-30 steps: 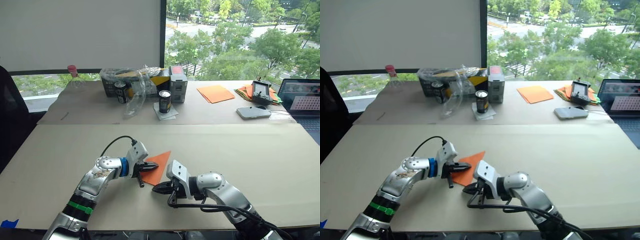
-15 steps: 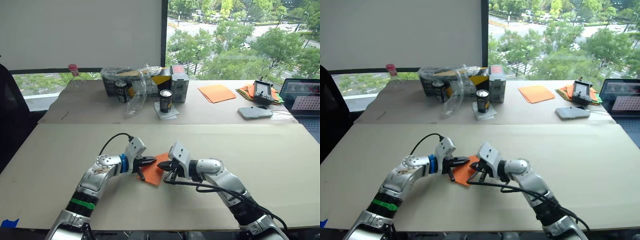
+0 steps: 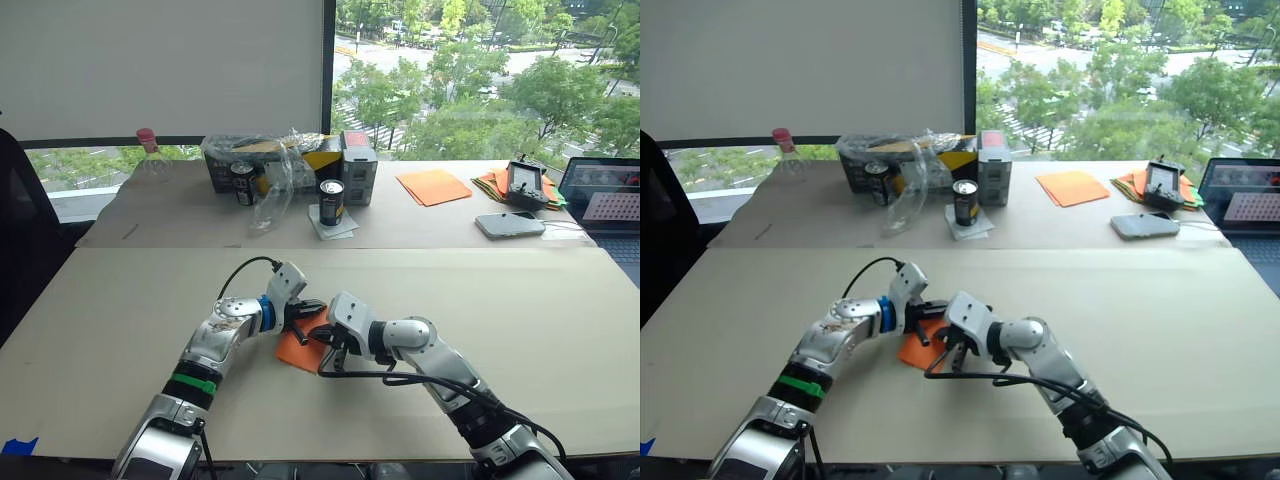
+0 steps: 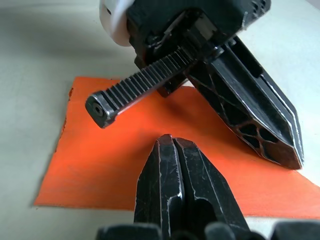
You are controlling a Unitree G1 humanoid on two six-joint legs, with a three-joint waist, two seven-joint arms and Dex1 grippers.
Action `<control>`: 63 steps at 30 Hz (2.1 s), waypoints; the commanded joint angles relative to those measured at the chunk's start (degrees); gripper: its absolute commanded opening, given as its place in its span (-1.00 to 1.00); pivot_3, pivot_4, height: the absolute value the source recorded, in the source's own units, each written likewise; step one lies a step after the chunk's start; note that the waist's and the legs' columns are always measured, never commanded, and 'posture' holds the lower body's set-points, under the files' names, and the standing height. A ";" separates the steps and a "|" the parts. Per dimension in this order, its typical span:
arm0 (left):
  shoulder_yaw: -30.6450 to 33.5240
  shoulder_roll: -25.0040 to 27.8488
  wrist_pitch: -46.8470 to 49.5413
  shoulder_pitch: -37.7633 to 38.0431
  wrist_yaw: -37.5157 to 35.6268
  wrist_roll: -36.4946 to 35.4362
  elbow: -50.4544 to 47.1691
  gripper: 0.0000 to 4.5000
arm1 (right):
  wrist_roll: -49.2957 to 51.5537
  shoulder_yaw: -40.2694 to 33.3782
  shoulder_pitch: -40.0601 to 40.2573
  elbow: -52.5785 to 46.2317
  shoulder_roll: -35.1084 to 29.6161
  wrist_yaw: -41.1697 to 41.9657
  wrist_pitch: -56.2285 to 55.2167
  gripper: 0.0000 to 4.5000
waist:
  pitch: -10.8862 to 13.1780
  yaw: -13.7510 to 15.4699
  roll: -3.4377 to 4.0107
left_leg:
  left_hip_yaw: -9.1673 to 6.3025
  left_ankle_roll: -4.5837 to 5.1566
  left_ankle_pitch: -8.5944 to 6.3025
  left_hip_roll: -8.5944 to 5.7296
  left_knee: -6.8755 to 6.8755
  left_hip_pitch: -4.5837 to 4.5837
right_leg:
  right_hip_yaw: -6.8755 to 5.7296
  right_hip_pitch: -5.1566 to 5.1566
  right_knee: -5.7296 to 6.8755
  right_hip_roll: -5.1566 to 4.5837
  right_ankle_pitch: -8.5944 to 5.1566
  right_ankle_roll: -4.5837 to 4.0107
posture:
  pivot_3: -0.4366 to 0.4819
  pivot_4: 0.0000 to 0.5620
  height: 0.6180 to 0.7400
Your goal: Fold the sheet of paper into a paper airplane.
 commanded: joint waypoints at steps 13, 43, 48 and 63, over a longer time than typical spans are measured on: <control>-2.67 -5.00 -10.84 -9.77 -2.53 7.10 18.04 -0.99 | -1.15 1.08 1.95 -0.29 0.52 -1.75 6.77 -1.00 | -0.04 0.15 -0.01 | 0.00 0.01 0.00 -0.01 0.11 0.04 | -0.02 0.10 0.02 0.00 0.00 0.00 | -0.05 -0.47 -0.14; -1.72 11.82 -3.53 8.11 -8.09 7.81 -1.93 -0.99 | -1.26 2.88 -0.66 3.18 0.43 0.48 5.39 -1.00 | -0.29 -0.51 0.07 | 0.00 0.04 -0.03 0.08 -0.21 0.77 | -0.02 0.39 -0.02 0.03 -0.02 0.03 | -0.05 -0.47 -0.14; -1.25 14.41 -3.10 12.77 -9.26 6.45 -7.98 -0.99 | -1.31 2.92 -1.06 3.84 0.62 0.55 5.03 -1.00 | -0.32 -0.58 0.14 | -0.01 0.04 -0.05 0.10 -0.32 1.08 | -0.03 0.83 -0.15 0.04 -0.05 0.04 | -0.05 -0.47 -0.14; 4.59 23.05 1.52 14.54 -18.95 -3.03 -17.95 -0.99 | -2.02 0.06 -1.16 -3.04 -2.20 -0.97 2.13 -1.00 | -0.24 -1.06 0.20 | -0.01 0.03 -0.04 0.16 -0.70 0.87 | -0.05 0.71 -0.50 0.09 -0.03 0.01 | -0.05 -0.47 -0.14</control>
